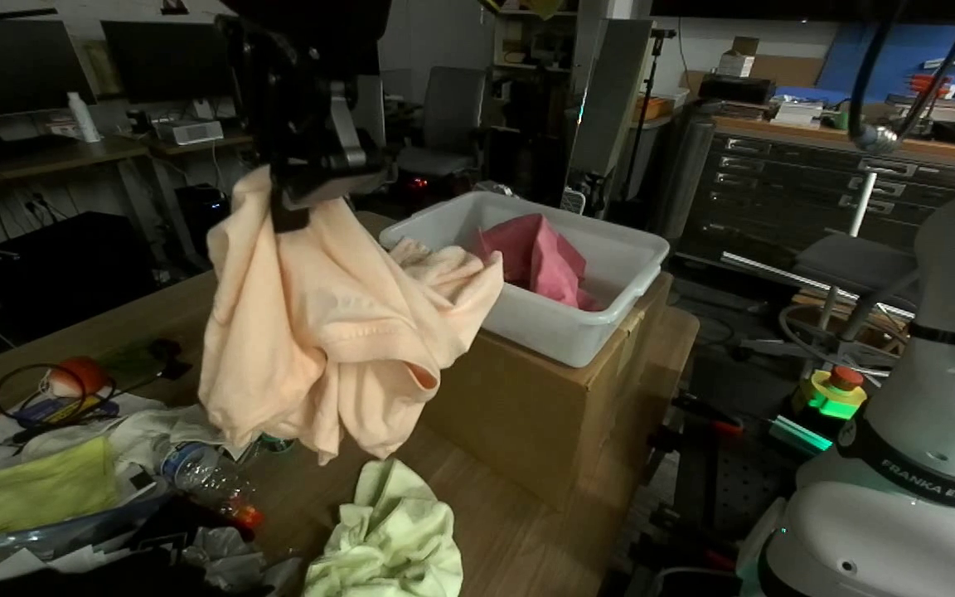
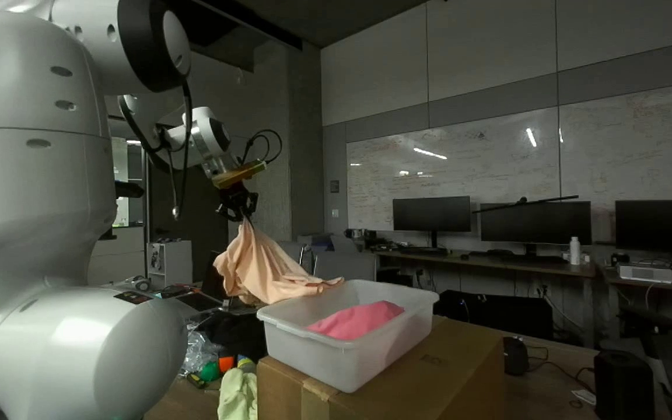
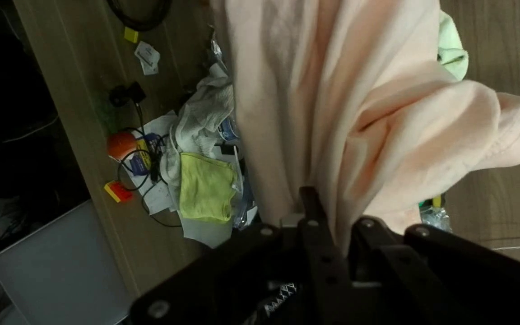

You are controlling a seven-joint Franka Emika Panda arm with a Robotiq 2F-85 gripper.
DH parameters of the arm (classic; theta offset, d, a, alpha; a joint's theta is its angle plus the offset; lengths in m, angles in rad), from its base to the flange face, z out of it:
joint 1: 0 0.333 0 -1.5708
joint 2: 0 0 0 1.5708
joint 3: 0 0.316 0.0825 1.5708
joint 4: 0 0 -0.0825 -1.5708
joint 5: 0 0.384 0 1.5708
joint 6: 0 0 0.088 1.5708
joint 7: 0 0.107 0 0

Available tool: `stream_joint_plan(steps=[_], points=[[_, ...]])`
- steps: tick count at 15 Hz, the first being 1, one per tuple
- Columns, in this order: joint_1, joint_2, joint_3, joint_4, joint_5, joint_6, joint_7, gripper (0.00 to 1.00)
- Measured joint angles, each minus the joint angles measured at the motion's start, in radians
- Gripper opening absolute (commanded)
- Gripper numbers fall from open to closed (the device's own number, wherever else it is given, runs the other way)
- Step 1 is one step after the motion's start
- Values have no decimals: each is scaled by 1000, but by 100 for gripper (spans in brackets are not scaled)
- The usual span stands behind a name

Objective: Remove the yellow towel and peach t-shirt from the white storage bin and place them on the table

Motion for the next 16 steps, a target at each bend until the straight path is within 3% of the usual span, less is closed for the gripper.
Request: stream_joint_plan(steps=[6, 8, 10, 16], points=[[15, 57, 9, 76, 0, -37, -6, 9], [15, 75, 9, 99, 0, -46, -6, 35], [15, 90, 8, 118, -2, -63, -6, 44], [11, 99, -10, 135, -12, -88, 9, 90]])
